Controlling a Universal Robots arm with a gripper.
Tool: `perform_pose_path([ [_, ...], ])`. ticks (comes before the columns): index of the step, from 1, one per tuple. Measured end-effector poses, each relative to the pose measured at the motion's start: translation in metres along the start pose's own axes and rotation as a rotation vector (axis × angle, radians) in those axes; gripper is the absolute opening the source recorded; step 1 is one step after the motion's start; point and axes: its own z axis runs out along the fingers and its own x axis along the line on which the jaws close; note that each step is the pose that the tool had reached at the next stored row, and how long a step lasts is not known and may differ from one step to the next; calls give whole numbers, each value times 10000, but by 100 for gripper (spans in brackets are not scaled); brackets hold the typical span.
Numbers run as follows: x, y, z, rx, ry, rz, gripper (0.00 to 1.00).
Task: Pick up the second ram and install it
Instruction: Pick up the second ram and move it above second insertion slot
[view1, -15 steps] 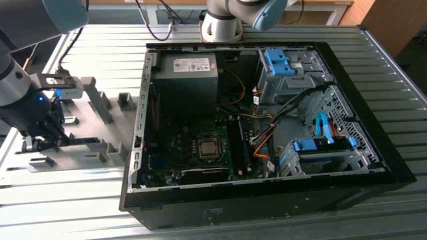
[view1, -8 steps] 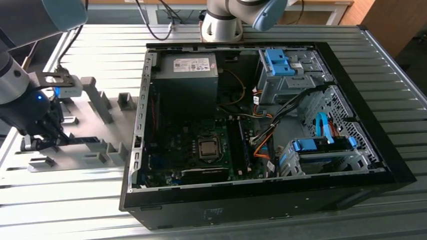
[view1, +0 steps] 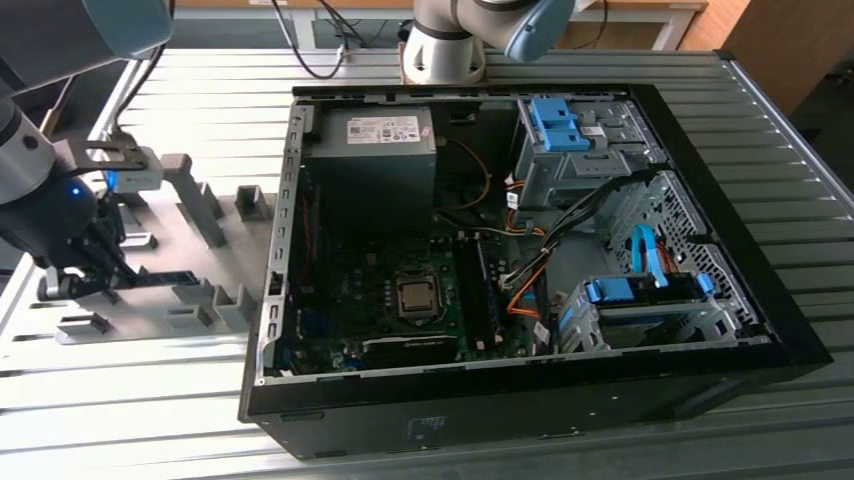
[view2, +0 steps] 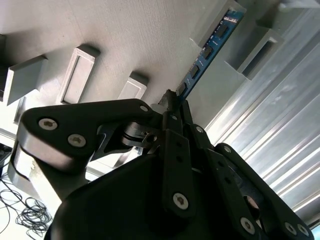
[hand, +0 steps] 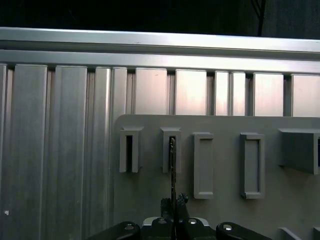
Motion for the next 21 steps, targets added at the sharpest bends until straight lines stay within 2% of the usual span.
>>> perform_pose_path([
  [21, -5, 1, -130, 1, 0, 0, 14],
])
